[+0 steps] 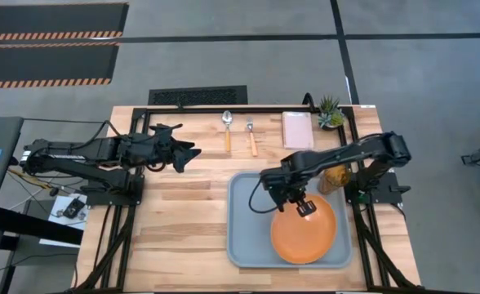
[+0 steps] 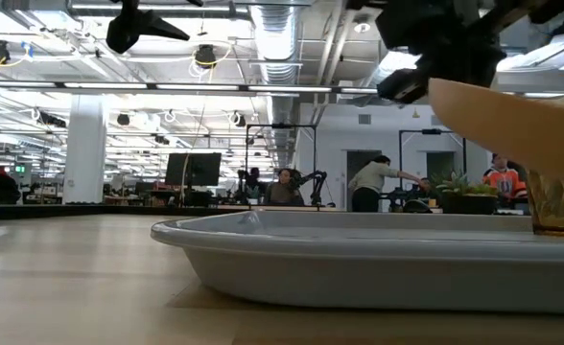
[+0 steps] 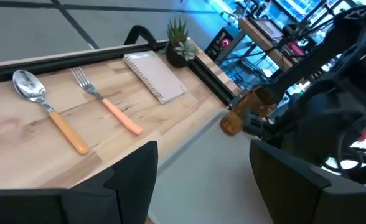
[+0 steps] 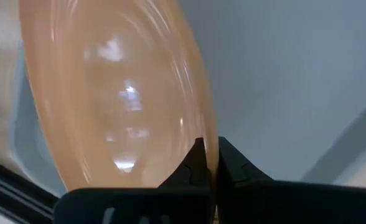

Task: Pick and place plate/cup/fork/spoon on tray
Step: Put the orange plate on top of the gray serving tray

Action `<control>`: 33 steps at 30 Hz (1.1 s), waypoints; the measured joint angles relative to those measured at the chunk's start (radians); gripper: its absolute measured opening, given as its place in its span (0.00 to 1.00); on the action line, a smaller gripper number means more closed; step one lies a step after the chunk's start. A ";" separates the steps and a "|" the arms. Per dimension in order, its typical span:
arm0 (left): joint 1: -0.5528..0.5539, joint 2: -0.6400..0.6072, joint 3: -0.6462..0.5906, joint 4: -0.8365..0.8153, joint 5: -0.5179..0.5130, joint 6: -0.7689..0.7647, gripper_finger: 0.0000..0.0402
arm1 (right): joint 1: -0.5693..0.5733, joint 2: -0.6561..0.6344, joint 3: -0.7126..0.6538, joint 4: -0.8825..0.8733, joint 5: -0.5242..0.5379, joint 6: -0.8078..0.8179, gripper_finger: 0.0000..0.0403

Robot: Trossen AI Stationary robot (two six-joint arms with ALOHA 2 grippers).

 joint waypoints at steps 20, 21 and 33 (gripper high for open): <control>0.000 0.000 0.000 -0.025 -0.012 -0.008 0.60 | 0.013 0.132 0.000 -0.023 -0.024 -0.117 0.06; 0.000 0.000 0.000 -0.026 -0.012 -0.008 0.60 | 0.013 0.132 0.000 -0.017 -0.022 -0.117 0.08; 0.000 0.000 0.000 -0.028 -0.012 -0.008 0.60 | 0.011 0.131 0.000 0.025 -0.015 -0.106 0.13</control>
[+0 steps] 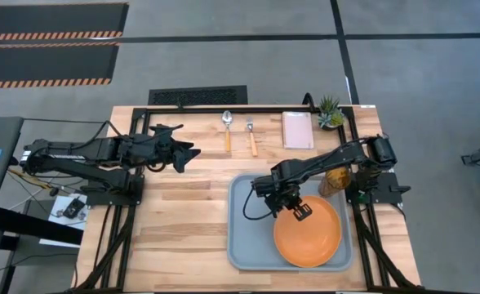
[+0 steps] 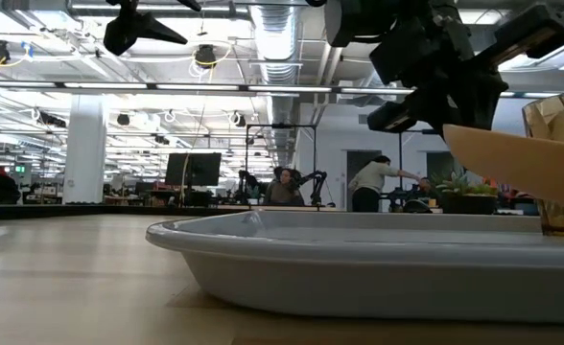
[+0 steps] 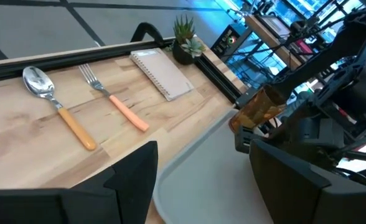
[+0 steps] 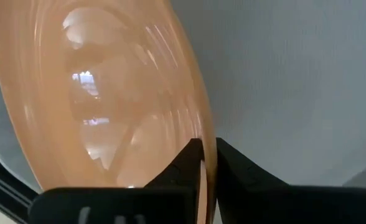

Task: Pick and place plate/cup/fork/spoon on tray
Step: Put the orange plate on top of the gray serving tray, then put the orange fork on top of the gray serving tray, beside the left side of the orange plate

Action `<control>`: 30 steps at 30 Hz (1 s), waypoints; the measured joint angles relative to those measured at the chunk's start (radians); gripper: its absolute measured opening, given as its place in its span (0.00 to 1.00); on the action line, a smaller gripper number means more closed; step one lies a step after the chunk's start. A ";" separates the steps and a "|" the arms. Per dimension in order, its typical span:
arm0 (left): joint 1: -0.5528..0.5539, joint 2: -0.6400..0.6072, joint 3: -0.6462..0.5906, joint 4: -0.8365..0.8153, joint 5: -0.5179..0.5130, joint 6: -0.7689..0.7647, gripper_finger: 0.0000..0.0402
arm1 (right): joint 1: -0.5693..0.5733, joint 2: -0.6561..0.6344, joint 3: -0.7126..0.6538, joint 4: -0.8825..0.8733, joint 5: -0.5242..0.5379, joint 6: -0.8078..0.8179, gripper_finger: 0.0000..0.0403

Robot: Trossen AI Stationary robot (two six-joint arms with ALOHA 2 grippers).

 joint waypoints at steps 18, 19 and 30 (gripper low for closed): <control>0.000 0.000 0.000 0.000 0.000 0.000 0.60 | -0.008 0.000 0.000 -0.003 0.002 0.025 0.23; 0.000 0.000 0.000 0.000 0.000 0.000 0.60 | -0.008 0.000 0.000 -0.003 0.010 0.026 0.25; 0.000 0.000 0.000 0.000 0.000 0.000 0.60 | -0.008 -0.001 0.000 -0.003 0.021 0.044 0.35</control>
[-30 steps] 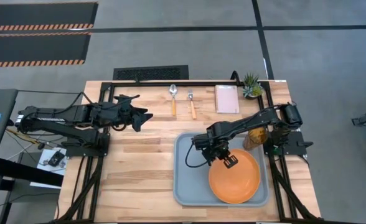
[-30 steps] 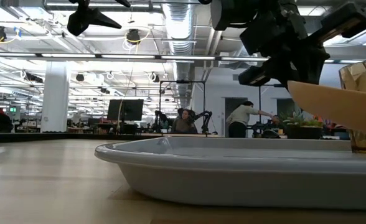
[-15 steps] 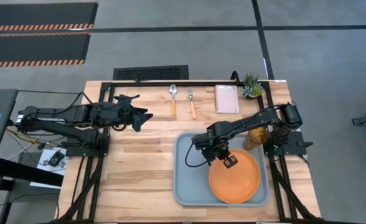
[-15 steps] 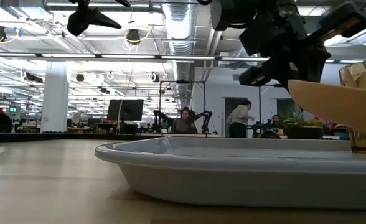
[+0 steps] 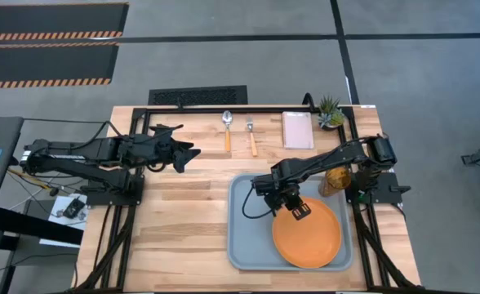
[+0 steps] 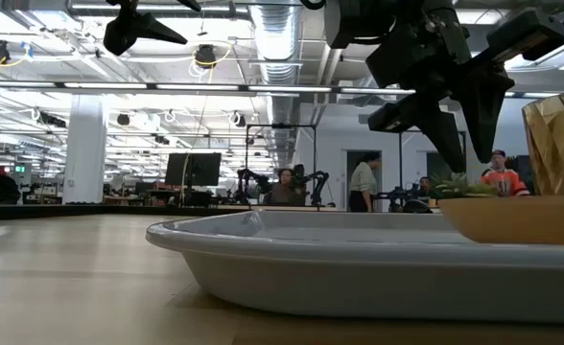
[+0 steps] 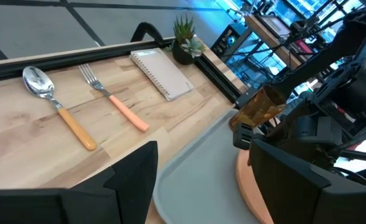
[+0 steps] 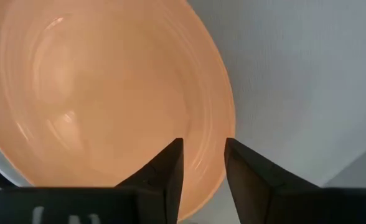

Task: Pick and place plate/cup/fork/spoon on tray
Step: Put the orange fork on top of the gray serving tray, beside the left side of the orange plate

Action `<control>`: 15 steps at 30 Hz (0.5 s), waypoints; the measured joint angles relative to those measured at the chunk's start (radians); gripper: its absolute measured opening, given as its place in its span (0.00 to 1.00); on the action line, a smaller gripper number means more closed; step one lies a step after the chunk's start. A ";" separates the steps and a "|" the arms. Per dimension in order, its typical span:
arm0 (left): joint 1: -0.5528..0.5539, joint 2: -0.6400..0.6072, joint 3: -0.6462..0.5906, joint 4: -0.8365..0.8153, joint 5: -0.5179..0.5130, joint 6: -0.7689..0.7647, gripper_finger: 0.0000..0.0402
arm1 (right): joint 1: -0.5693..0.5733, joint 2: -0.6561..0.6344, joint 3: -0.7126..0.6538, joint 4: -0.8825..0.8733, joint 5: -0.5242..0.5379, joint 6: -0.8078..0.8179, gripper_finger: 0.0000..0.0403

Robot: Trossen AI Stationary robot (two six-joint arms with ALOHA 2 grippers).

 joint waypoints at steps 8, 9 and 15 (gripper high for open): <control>0.000 0.000 0.000 0.000 0.000 -0.002 0.60 | -0.002 0.000 0.000 0.044 0.023 0.055 0.36; 0.000 0.000 0.000 0.000 0.000 -0.011 0.60 | -0.007 0.000 0.001 0.056 0.023 0.068 0.37; 0.034 0.021 -0.001 0.009 -0.002 -0.042 0.60 | -0.082 -0.001 0.150 -0.012 0.000 0.128 0.46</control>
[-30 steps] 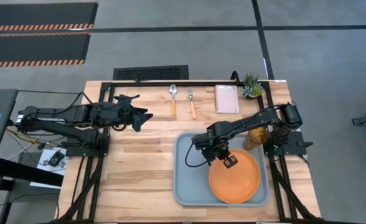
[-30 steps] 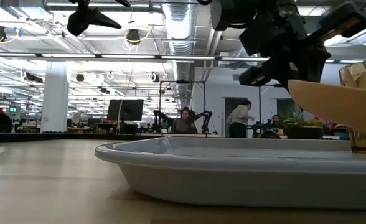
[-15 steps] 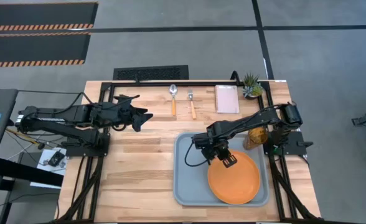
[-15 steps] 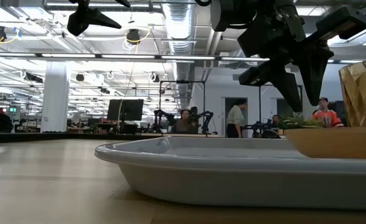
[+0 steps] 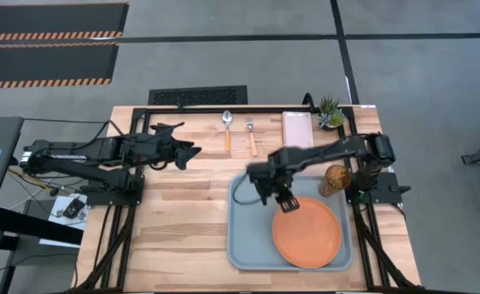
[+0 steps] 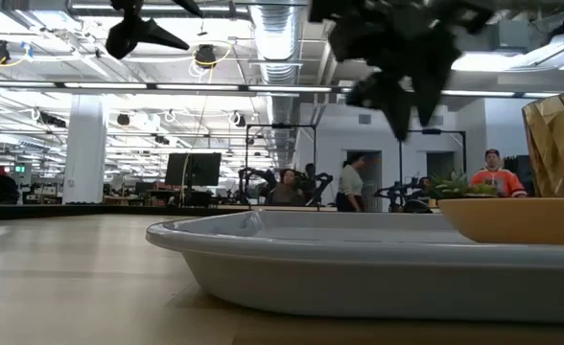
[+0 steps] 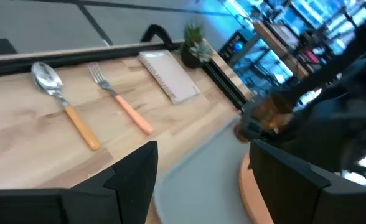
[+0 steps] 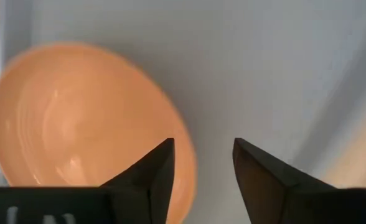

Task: Pick and place plate/cup/fork/spoon on tray
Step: Put the orange fork on top of the gray serving tray, beside the left side of the orange plate

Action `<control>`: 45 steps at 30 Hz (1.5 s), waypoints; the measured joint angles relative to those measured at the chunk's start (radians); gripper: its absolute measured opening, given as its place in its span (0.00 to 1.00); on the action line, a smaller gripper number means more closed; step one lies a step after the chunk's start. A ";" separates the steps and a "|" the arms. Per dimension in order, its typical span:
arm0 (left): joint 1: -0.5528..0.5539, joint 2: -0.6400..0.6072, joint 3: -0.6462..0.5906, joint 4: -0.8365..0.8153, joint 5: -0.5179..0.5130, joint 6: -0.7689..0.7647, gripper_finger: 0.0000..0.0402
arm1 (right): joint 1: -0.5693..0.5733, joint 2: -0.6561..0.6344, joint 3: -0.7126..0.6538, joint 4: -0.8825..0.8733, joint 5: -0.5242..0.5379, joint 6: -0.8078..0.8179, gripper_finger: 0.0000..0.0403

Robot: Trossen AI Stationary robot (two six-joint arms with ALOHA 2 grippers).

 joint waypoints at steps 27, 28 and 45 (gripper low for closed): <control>0.132 0.018 0.000 -0.031 0.059 0.019 0.60 | -0.419 -0.012 -0.030 0.396 0.231 0.795 0.53; 0.132 0.018 0.000 -0.032 0.059 0.019 0.60 | -0.417 -0.012 -0.040 0.397 0.242 0.801 0.54; 0.199 0.140 -0.085 0.025 0.068 0.016 0.60 | -0.383 0.095 -0.069 0.441 0.395 0.979 0.54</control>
